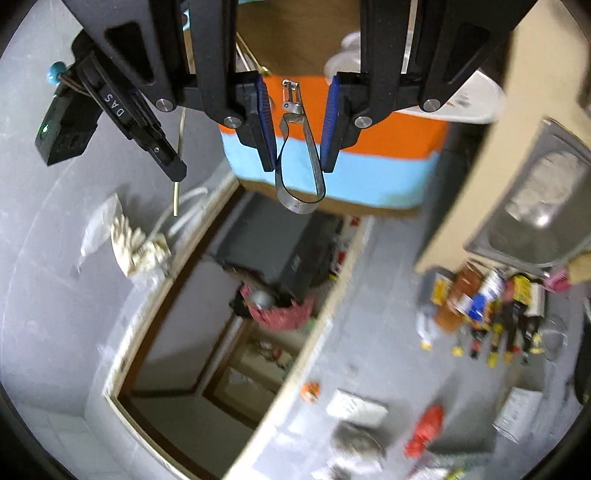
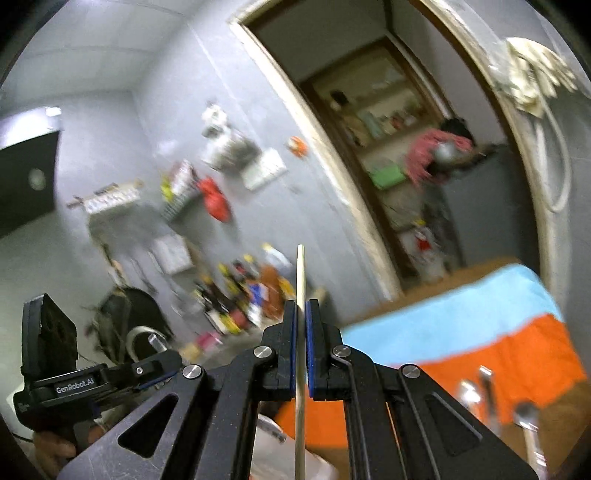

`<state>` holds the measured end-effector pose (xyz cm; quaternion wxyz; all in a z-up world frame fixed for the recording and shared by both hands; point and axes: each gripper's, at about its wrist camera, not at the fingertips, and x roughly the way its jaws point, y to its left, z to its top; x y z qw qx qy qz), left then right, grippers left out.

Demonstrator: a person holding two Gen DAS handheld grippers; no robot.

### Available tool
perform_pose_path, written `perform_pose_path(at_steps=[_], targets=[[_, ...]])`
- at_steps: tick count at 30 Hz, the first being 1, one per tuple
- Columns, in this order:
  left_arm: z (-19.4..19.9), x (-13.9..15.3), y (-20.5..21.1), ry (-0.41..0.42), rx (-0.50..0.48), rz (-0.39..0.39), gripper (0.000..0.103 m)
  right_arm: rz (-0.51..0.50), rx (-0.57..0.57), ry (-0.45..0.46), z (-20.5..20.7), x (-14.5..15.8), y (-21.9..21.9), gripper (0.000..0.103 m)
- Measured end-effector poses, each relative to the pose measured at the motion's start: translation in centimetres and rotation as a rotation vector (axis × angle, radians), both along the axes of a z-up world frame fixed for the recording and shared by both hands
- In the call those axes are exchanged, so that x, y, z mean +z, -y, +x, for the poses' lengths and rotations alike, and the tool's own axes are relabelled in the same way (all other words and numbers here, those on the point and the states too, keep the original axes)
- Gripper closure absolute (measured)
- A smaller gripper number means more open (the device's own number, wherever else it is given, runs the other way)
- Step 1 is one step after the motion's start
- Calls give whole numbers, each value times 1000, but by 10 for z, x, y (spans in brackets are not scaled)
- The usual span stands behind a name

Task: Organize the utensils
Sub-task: 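Lift and carry the tongs with left tool while right tool carries the chopstick to the holder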

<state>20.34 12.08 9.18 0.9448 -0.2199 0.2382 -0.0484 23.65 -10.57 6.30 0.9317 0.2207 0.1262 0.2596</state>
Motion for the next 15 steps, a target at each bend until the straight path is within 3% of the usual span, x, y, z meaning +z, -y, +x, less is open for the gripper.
perform_pose_path(at_steps=[3, 7, 15], targets=[[-9, 13, -30, 15, 64, 19, 81, 38, 42, 66, 4, 7, -34, 99], [-20, 12, -55, 2, 143, 104, 81, 44, 84, 136, 9, 8, -76, 99], [-13, -35, -78, -105, 213, 213, 81, -25, 118, 225, 17, -14, -124, 99]])
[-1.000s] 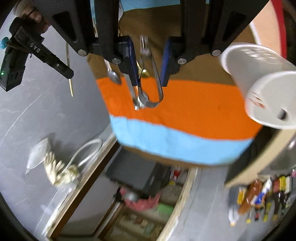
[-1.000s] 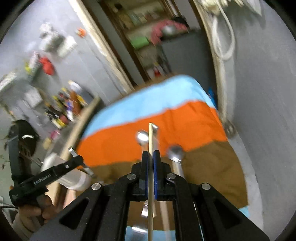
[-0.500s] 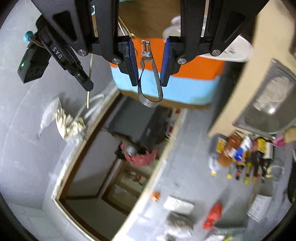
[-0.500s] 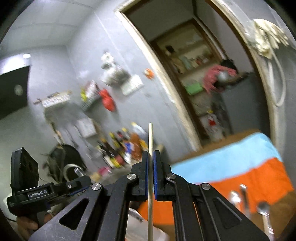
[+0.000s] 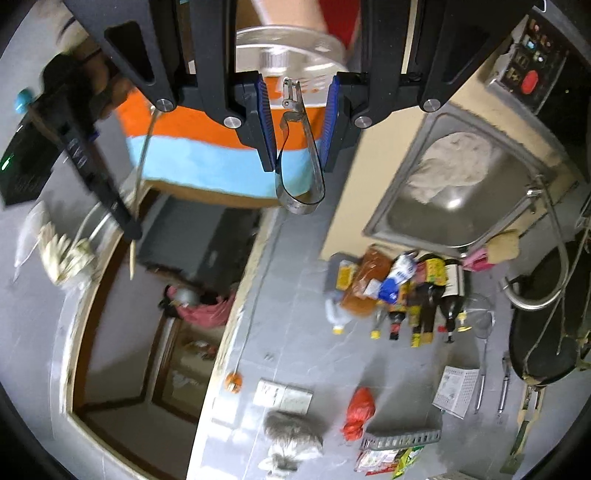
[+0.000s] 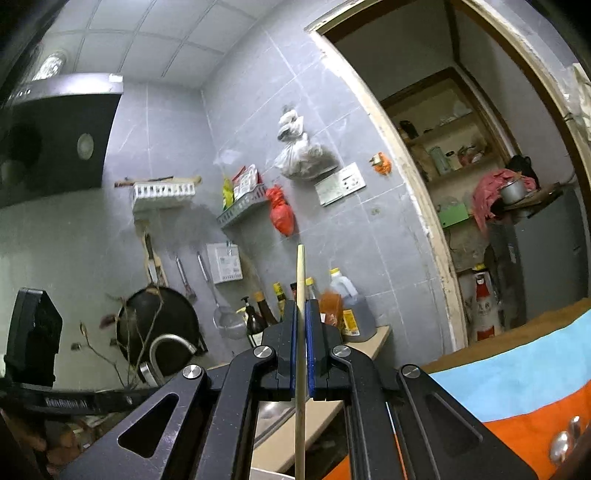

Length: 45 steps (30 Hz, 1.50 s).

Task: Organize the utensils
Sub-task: 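Lift and carry the tongs with left tool while right tool carries the chopstick to the holder, then open left tool to drop the tongs while right tool drops the chopstick into the holder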

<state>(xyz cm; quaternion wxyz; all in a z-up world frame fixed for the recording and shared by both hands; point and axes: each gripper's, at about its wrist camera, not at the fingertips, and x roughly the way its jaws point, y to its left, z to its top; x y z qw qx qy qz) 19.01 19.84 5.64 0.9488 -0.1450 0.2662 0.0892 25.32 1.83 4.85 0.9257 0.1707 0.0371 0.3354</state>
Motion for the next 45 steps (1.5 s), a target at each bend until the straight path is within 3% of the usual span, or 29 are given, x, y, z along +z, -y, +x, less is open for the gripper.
perform_pose_path(at_steps=[6, 18, 36, 39, 42, 45], targets=[[7, -34, -2, -50, 24, 39, 81, -27, -35, -4, 4, -20, -3, 99], [15, -53, 4, -87, 11, 60, 80, -76, -60, -52, 5, -51, -4, 99], [11, -68, -4, -108, -27, -85, 79, -143, -34, -132, 5, -68, 5, 98], [8, -65, -2, -81, -36, -94, 71, -144, -34, -138, 3, -67, 8, 98], [4, -60, 0, -41, -37, -108, 53, -142, -34, -147, 1, -66, 11, 97], [4, -57, 4, -15, -43, -117, 50, -138, -44, -148, -3, -63, 16, 87]])
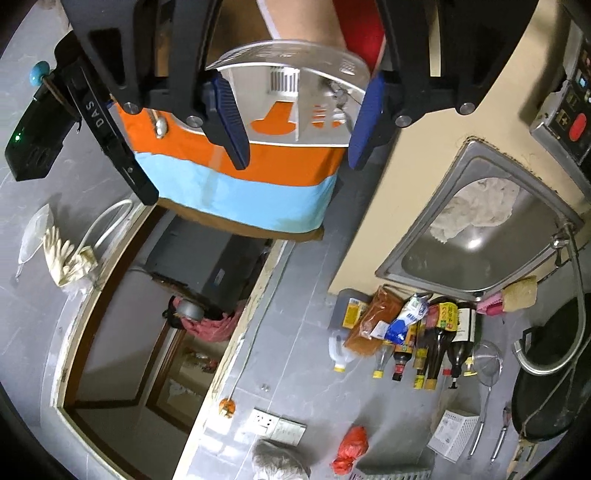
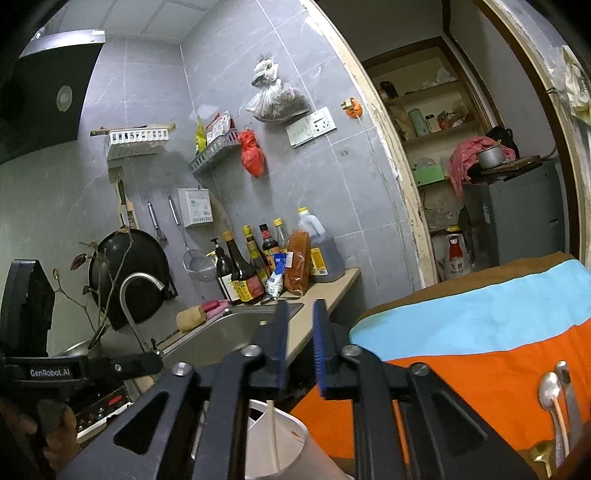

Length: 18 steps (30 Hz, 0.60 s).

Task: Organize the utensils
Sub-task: 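Open left tool to drop the tongs while right tool drops the chopstick into the holder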

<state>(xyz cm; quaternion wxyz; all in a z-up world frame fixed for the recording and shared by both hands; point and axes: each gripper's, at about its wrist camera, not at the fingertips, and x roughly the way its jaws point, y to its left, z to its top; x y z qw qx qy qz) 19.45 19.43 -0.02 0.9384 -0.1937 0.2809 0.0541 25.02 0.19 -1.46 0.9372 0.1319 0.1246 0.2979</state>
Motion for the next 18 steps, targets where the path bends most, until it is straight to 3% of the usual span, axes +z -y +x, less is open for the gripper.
perform_pose_path(at_steps=[5, 18], targets=[[4, 0, 12, -1, -12, 17, 50, 2, -21, -22, -2, 0, 12, 79], [4, 18, 72, 125, -21, 68, 8, -40, -145, 6, -27, 30, 77, 24]])
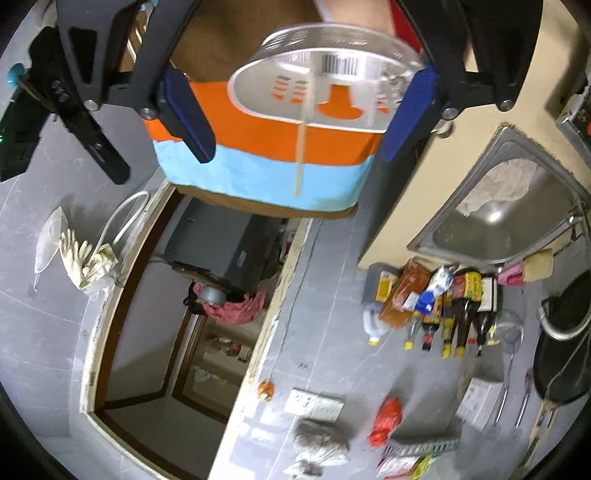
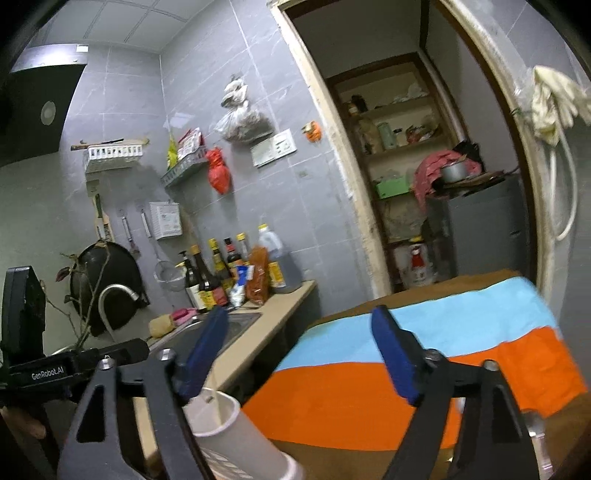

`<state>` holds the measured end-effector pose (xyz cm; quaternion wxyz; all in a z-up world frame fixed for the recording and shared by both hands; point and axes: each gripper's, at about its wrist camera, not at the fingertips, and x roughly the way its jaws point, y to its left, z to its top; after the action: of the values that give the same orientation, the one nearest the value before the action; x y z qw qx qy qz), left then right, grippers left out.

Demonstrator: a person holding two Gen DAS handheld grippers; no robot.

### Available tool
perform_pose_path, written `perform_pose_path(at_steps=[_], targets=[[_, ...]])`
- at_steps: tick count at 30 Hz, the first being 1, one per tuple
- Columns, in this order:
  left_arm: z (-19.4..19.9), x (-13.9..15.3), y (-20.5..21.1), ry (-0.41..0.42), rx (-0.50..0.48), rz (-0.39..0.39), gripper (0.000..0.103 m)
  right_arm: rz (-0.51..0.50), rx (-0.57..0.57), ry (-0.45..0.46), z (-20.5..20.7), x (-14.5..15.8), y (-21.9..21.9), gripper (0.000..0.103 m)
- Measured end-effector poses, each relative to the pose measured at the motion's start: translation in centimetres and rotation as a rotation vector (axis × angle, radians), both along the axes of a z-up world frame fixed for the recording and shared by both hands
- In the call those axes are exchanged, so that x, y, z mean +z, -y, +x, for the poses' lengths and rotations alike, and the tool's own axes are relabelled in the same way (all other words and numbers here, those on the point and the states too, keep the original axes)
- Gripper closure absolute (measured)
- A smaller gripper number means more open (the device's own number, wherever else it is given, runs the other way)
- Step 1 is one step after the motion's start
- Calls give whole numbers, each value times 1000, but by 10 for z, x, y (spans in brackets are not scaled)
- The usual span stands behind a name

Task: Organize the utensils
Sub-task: 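Open left tool to drop the tongs while right tool drops the chopstick into the holder, then move both tools back down toward the remaining utensils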

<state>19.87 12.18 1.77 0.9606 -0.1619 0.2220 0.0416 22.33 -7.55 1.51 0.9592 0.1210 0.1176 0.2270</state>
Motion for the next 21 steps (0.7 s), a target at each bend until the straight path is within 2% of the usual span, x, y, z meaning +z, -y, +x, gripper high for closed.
perform_pose_path(at_steps=[1, 4, 8, 13, 21], targets=[[1, 2, 9, 15, -4, 16, 6, -5, -12, 5, -2, 4, 8, 21], [3, 5, 35, 48, -5, 59, 0, -33, -65, 17, -10, 16, 35, 3], [9, 7, 74, 71, -31, 100, 0, -69, -129, 29, -21, 28, 77, 2], [21, 0, 123, 57, -92, 119, 0, -97, -194, -7, -25, 30, 127, 2], [39, -30, 178, -25, -133, 98, 0, -164, -286, -139, -5, 1, 197, 2]])
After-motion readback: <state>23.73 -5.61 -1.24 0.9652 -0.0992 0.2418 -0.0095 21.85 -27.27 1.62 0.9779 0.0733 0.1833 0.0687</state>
